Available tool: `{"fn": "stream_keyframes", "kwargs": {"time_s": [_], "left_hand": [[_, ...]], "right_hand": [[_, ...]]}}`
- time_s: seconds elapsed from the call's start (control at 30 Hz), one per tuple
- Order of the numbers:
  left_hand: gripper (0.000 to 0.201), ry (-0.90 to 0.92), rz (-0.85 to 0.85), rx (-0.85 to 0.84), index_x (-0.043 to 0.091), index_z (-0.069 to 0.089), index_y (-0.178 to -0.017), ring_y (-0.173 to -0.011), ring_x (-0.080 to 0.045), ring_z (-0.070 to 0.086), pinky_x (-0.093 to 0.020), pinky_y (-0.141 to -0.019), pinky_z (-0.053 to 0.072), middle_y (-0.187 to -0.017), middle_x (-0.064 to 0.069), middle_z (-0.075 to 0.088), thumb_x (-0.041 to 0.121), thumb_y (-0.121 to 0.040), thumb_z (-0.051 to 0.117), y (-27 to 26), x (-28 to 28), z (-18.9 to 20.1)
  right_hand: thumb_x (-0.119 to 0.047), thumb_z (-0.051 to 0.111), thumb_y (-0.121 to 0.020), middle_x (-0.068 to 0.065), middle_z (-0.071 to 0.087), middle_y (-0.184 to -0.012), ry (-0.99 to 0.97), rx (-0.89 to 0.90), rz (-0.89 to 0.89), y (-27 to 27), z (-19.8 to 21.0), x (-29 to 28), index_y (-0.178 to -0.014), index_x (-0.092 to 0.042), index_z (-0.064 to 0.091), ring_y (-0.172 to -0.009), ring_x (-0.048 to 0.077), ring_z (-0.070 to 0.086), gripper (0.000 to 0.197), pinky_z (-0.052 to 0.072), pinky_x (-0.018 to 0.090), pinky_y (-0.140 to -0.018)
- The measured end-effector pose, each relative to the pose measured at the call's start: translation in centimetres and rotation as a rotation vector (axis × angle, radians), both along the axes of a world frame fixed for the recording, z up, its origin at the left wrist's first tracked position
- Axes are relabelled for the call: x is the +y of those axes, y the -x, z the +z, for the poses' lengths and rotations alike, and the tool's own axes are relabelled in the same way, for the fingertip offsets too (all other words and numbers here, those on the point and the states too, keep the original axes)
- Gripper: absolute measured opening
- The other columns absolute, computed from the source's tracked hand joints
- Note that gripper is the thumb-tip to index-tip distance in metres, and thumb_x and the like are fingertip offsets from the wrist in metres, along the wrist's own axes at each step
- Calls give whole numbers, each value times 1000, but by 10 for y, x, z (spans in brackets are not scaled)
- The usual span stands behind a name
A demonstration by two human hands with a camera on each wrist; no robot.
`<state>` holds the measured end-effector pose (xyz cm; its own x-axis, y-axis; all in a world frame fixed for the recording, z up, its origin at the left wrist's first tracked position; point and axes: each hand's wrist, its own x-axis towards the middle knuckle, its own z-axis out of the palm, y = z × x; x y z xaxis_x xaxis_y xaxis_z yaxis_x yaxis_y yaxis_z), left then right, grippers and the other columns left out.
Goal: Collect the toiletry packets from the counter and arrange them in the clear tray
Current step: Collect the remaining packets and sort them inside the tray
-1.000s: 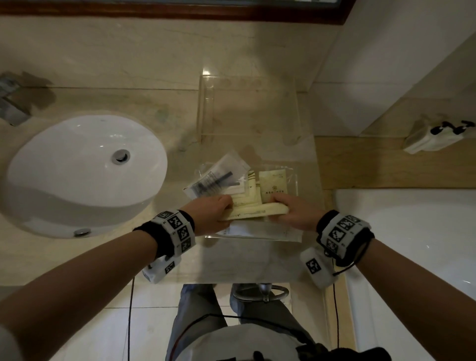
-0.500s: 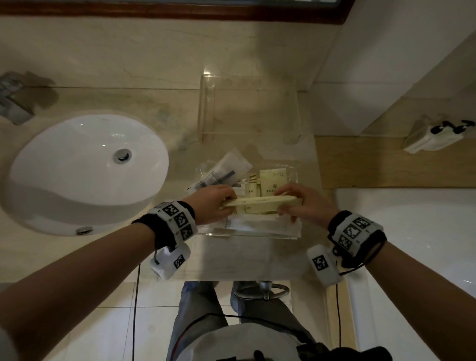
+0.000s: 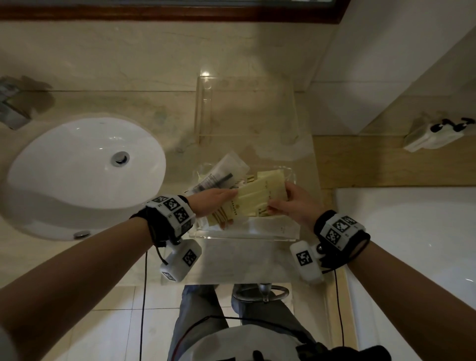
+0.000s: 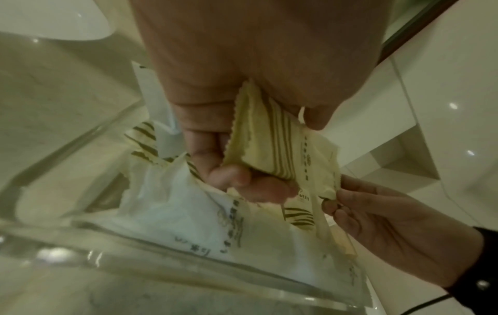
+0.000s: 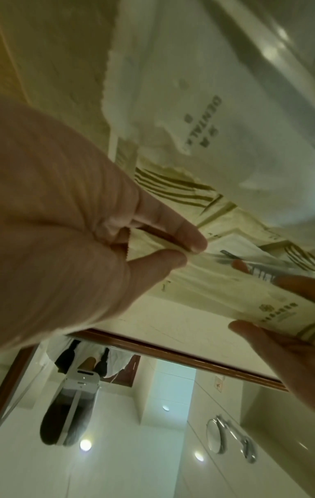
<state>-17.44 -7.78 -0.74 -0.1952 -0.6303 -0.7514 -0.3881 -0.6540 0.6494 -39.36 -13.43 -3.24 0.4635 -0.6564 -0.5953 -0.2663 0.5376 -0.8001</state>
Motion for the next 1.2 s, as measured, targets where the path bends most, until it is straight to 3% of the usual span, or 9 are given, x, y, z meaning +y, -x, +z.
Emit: {"fn": "stream_keyframes", "kwargs": {"time_s": [0.17,0.27,0.4,0.5,0.6,0.67,0.77,0.87,1.2], "left_hand": [[45,-80,-51,-65,12,52,-105,-41,-10,59,-20,-45,47,-68,-7,62,48,-98,26,-1,-6,-6],[48,-106,-85,-48,10,54,-108,-39,-12,56,-19,-41,43,-70,-8,62,46,-99,23,0,-9,-7],[59,-153,-173,-18,16,65,-89,-42,-16,49,-24,-49,36,-65,-9,60,48,-99,15,-3,-10,-9],[62,-131,-203,-50,10,65,-91,-42,-15,54,-24,-50,44,-68,-12,61,47,-99,16,-4,-10,-7],[54,82,-244,-328,10,60,-116,-89,-21,62,-29,-85,47,-102,-7,61,45,-99,23,-3,-7,-4],[43,289,-318,-491,14,56,-120,-107,-23,57,-30,-90,42,-114,-4,59,40,-99,29,-4,-4,-4],[37,430,-382,-598,15,49,-124,-107,-22,56,-31,-89,43,-126,-6,54,36,-97,36,-4,6,-7],[45,423,-421,-660,15,40,-131,-110,-23,57,-34,-92,46,-136,-5,45,40,-94,43,0,17,-15],[31,683,-829,-790,16,53,-119,-99,-27,62,-35,-78,51,-124,-6,58,30,-96,39,2,37,-25]], "right_hand": [[-8,71,-79,11,63,-111,103,100,1,1,-5,-5,-103,-23,54,-100,29,66,33,55,46,-89],[-13,73,-77,2,63,-111,173,171,36,-1,-4,-5,-103,-24,53,-105,24,63,34,53,42,-91],[-9,69,-81,5,56,-110,236,212,95,-4,0,-2,-116,-14,47,-89,13,60,42,55,17,-61],[-15,63,-86,2,58,-98,200,216,175,-4,1,-1,-110,-16,48,-75,13,63,28,56,20,-56],[-16,58,-90,3,61,-95,186,215,187,1,2,-3,-100,-17,51,-78,18,64,12,57,28,-63],[-14,56,-91,9,60,-101,190,229,142,6,3,-6,-99,-15,51,-86,27,64,10,57,42,-75],[-9,51,-92,10,57,-100,174,280,13,16,5,-8,-104,-11,49,-86,31,61,12,55,50,-80],[-7,45,-95,4,56,-85,175,303,-94,24,7,-9,-103,-9,46,-69,24,60,8,58,35,-64],[-10,42,-97,9,57,-89,177,314,-64,14,2,2,-113,-10,46,-66,20,59,16,57,38,-71]]}}
